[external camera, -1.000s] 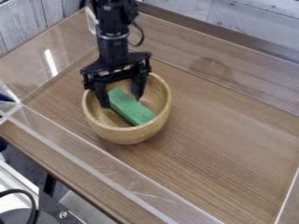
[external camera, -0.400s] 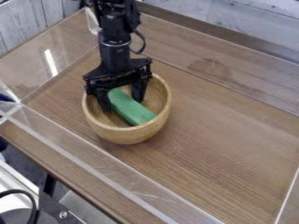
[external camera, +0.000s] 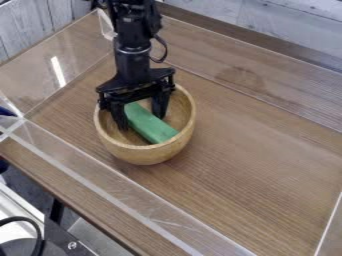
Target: Remove the green block from inside the brown bowl and put it on the table
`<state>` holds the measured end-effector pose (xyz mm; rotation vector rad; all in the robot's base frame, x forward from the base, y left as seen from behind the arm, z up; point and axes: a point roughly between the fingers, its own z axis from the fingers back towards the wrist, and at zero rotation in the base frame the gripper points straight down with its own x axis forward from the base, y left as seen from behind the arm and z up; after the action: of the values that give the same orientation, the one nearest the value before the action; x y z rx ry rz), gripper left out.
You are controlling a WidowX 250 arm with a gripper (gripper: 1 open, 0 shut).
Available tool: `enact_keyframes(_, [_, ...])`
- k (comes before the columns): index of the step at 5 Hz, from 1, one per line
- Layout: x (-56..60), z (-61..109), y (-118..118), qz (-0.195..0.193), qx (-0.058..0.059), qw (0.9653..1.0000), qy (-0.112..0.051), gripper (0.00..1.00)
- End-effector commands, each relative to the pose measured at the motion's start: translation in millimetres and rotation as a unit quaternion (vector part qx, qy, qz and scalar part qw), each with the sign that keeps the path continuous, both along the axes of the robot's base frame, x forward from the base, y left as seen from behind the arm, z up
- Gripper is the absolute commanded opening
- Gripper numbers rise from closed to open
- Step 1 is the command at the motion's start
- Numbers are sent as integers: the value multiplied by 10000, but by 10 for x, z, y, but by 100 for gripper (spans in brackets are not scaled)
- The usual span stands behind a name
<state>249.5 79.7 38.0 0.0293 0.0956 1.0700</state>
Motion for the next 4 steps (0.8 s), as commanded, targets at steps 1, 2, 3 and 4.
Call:
enact_keyframes(1, [116, 133, 17, -25, 38, 9997, -224, 100])
enact_keyframes(2, [123, 121, 15, -19, 23, 9998, -219, 100])
enact_keyframes(3, [129, 110, 14, -12, 11, 9998, -216, 100])
enact_keyframes(4, [137, 118, 13, -4, -23, 9998, -215, 100])
